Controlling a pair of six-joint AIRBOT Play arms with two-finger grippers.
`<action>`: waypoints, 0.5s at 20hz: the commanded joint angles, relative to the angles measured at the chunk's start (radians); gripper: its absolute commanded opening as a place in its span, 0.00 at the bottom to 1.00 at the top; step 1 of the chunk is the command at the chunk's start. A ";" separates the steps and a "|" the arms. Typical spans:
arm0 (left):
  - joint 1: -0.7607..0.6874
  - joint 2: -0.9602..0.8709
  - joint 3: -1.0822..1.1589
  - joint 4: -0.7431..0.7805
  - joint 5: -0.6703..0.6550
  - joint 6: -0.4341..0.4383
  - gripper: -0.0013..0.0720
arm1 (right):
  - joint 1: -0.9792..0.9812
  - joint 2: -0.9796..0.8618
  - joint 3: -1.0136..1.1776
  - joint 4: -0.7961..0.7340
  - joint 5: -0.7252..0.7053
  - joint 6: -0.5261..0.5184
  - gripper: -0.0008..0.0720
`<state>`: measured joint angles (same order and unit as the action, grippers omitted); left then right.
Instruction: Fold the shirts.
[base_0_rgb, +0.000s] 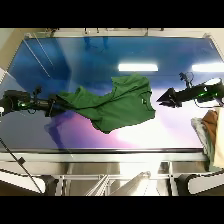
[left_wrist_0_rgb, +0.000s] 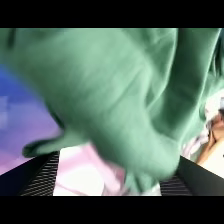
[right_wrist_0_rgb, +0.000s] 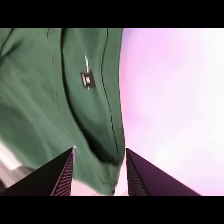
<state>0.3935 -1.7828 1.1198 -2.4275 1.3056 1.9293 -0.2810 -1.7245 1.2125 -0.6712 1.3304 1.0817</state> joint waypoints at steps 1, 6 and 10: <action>0.064 0.002 -0.001 0.216 0.056 -0.002 0.86 | -0.051 0.012 -0.018 0.001 0.055 0.010 0.51; 0.162 0.002 0.000 0.204 0.030 0.008 0.86 | -0.160 0.085 -0.094 0.002 0.034 -0.005 0.51; 0.116 0.002 0.002 0.148 -0.098 0.034 0.69 | -0.164 0.106 -0.100 0.008 0.034 -0.003 0.51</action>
<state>0.5259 -1.7805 1.1202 -2.3386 1.3384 1.9503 -0.4343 -1.6363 1.1240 -0.6704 1.3670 1.0840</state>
